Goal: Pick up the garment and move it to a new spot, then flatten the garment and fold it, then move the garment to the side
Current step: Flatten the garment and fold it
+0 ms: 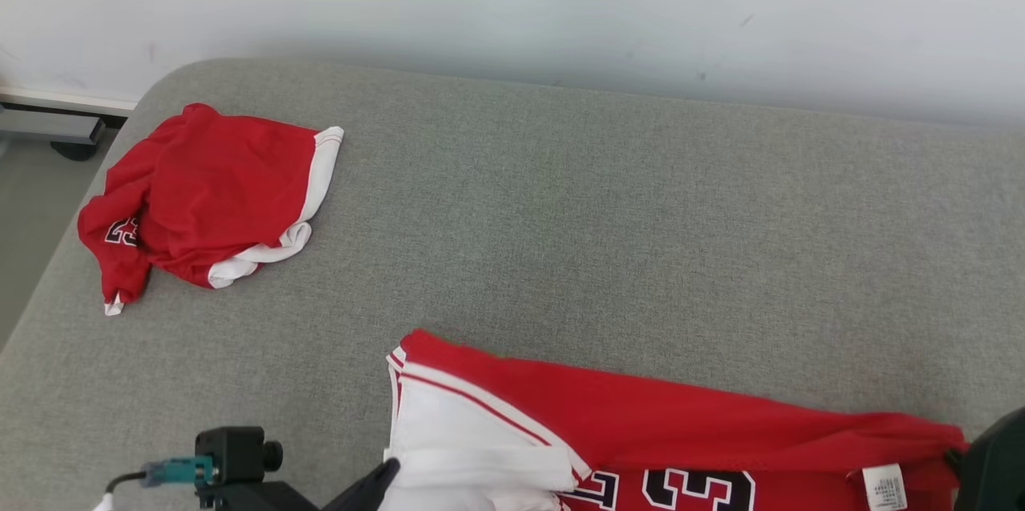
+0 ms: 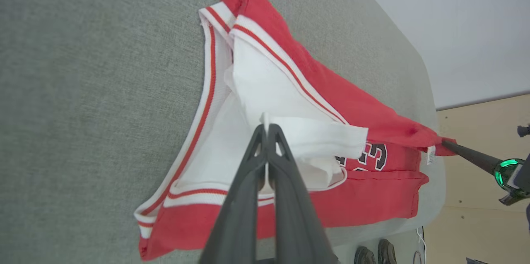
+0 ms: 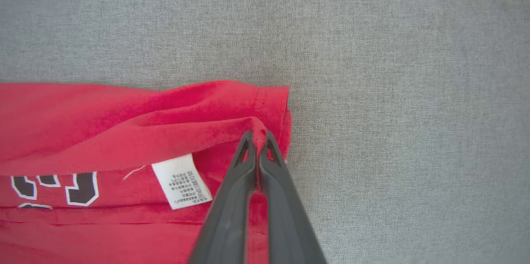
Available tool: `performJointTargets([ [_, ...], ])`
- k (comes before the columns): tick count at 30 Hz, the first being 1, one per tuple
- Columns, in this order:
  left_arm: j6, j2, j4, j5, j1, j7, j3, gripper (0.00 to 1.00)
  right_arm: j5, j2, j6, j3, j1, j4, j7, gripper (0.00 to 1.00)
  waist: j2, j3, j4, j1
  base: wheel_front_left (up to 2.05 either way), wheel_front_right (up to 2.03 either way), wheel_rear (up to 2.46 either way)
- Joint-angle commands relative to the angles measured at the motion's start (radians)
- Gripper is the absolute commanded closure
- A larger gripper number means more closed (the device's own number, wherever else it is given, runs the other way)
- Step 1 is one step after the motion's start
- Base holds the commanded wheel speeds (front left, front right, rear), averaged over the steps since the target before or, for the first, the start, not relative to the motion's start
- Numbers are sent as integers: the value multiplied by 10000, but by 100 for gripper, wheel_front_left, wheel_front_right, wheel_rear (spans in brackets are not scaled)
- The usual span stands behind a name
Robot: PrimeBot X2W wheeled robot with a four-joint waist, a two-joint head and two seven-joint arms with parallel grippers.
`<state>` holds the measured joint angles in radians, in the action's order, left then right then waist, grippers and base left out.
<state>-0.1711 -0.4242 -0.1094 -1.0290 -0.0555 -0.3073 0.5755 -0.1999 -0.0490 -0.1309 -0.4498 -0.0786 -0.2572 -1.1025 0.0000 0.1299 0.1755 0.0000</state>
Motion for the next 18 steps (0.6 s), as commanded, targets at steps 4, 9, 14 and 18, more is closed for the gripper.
performJointTargets([
  [4, -13, 28, 158, -151, 263, -18, 44, 100, -184, -31, 4, -96, -265, 8, -30, 100, 0, 11, 27, 0, 0, 0, 0],
  [9, -52, 79, 567, -194, 280, -44, 93, 100, -347, -30, 4, -206, -524, 122, 46, 100, 0, 47, 11, 0, 0, 0, 0],
  [14, 5, 34, 1023, -100, 197, -79, 168, 91, -607, -31, 4, -22, -723, 217, 44, 100, 0, 88, -53, 0, 0, 0, 0],
  [18, -40, -3, 1306, -124, 257, -283, 337, 0, -621, -31, 4, 24, -866, 318, -1, 0, 0, 83, -102, 0, 0, 0, 0],
])
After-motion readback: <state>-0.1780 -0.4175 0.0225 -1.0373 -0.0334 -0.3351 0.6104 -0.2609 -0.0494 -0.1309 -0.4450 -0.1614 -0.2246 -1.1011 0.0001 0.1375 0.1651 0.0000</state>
